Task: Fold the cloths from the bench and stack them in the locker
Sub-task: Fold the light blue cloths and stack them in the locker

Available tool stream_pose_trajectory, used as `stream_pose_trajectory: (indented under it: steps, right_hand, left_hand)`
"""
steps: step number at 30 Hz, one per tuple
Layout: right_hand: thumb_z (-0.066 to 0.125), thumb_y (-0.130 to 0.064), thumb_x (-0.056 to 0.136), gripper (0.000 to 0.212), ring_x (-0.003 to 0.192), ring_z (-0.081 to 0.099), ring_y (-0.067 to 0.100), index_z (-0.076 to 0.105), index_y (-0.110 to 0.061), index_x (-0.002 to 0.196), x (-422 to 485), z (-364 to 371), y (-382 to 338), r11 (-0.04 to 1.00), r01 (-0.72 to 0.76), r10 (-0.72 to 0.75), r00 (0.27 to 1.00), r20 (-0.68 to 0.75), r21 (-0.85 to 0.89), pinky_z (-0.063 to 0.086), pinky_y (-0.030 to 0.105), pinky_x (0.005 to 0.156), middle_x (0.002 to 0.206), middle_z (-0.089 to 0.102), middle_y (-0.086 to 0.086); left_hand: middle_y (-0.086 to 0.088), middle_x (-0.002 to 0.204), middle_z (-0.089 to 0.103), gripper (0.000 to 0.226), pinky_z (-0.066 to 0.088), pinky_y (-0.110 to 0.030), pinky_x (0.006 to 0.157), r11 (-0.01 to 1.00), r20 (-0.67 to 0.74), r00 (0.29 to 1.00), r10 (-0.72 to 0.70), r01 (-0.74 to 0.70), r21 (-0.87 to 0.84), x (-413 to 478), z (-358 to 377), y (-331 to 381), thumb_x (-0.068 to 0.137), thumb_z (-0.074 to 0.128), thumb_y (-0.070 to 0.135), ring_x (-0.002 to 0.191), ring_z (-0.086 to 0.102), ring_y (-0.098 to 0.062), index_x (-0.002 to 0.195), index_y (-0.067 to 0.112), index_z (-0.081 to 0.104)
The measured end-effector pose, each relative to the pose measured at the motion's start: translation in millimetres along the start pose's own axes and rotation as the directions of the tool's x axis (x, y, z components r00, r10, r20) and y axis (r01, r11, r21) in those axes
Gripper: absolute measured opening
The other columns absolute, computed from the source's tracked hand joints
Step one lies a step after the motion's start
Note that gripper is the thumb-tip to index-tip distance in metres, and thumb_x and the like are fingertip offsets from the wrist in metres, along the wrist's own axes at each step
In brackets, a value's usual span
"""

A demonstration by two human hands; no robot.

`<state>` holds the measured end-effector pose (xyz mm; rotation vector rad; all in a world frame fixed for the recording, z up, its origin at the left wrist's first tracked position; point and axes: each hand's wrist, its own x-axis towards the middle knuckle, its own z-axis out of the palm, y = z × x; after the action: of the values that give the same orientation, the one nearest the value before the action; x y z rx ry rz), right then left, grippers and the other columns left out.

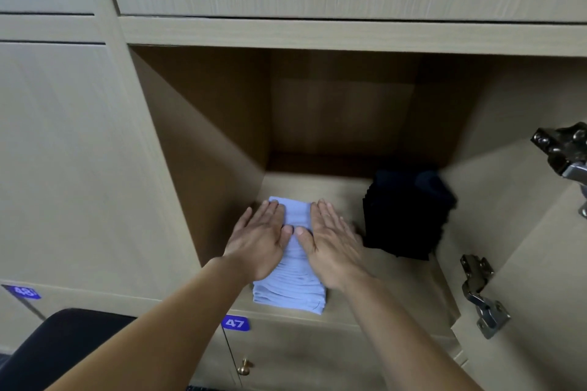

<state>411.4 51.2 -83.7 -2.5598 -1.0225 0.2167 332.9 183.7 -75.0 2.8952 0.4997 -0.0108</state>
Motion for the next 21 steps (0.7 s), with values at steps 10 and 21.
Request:
stream_pose_trajectory:
  steps: [10, 21]
  right_hand:
    - [0.018, -0.045, 0.103, 0.062, 0.146, -0.014, 0.004, -0.003, -0.018, 0.155, -2, 23, 10, 0.992, 0.027, -0.020, 0.998, -0.058, 0.126, -0.011, 0.023, 0.117, 0.162, -0.010, -0.005]
    - [0.031, -0.047, 0.101, 0.058, 0.148, 0.013, 0.021, 0.022, -0.020, 0.151, -27, -25, -16, 0.994, -0.058, 0.037, 0.974, -0.223, -0.089, 0.017, 0.036, 0.118, 0.161, 0.014, 0.007]
  left_hand:
    - [0.003, 0.164, -0.005, 0.062, -0.006, -0.022, 0.118, 0.970, 0.001, 1.000, 0.022, -0.021, -0.244, -2, 21, -15, 0.105, 0.019, 0.045, 0.149, -0.010, -0.007, 0.156, 0.017, -0.001]
    - [-0.002, 0.163, 0.019, 0.061, 0.016, -0.028, 0.117, 0.998, -0.226, 0.974, -0.012, -0.004, -0.069, -48, -25, 6, 0.101, 0.035, 0.049, 0.149, 0.016, -0.017, 0.154, 0.021, 0.024]
